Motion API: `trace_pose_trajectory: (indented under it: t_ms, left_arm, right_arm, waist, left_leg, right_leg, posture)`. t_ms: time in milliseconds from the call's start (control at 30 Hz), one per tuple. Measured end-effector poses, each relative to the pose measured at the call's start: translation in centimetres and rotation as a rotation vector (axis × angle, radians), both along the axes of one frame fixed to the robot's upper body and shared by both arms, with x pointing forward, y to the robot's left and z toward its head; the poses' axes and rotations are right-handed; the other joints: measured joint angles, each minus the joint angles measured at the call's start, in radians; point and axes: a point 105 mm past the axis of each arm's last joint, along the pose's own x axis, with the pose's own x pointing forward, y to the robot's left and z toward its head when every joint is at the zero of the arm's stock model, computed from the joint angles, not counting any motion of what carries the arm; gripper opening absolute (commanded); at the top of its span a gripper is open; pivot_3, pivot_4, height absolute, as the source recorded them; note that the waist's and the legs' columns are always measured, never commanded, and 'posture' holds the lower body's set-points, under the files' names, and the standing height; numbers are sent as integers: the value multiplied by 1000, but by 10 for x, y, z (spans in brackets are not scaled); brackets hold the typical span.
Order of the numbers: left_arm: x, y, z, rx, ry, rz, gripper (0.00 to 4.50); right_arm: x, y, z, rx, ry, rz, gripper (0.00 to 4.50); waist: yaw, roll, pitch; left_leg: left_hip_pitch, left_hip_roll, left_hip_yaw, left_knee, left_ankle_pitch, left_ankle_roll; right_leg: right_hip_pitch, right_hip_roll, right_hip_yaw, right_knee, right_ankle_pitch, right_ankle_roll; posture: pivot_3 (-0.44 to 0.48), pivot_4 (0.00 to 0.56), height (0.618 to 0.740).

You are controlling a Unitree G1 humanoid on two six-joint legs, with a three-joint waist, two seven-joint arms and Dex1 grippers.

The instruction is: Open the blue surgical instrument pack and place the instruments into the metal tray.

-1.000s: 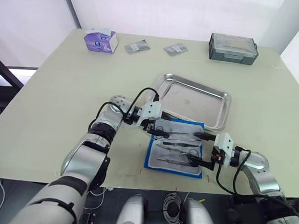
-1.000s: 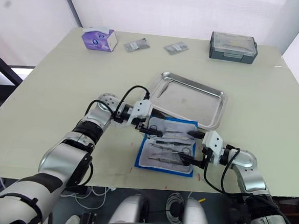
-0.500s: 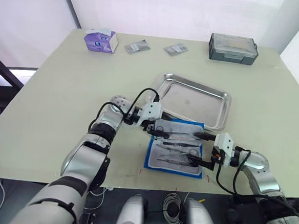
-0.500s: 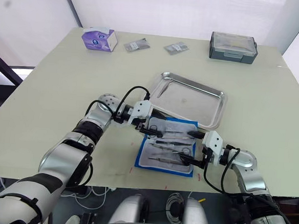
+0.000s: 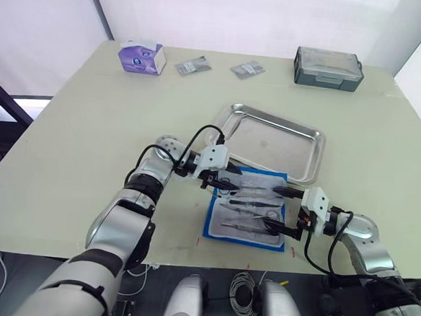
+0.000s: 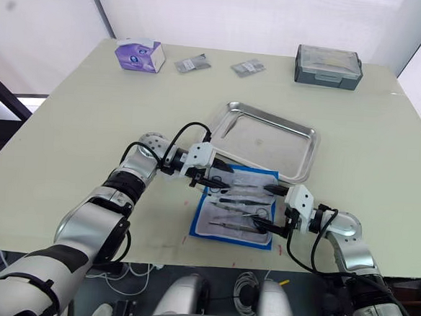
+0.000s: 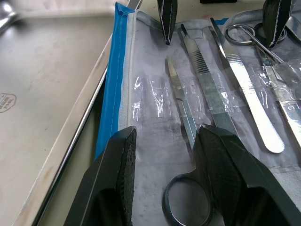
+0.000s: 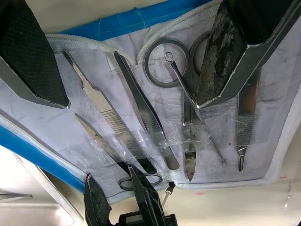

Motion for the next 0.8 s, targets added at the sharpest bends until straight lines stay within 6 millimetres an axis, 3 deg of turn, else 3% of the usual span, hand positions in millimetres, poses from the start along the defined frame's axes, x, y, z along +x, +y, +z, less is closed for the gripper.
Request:
trace_pose_trajectory:
  t_ms: [133, 800]
  left_arm:
    - [-2, 1, -1, 2, 27, -7, 1033]
    - [-2, 2, -4, 13, 47, 1, 1033]
  right_arm:
    - [0, 0, 0, 0, 0, 0, 4500]
    - [0, 0, 0, 0, 0, -1, 4500]
  waist:
    - [0, 0, 0]
    - [0, 0, 0]
  left_leg:
    - [0, 0, 0, 0, 0, 0]
    - [0, 0, 0, 0, 0, 0]
  right_leg:
    - [0, 0, 0, 0, 0, 0]
    - [0, 0, 0, 0, 0, 0]
  posture:
    - [0, 150, 727]
    - [0, 150, 727]
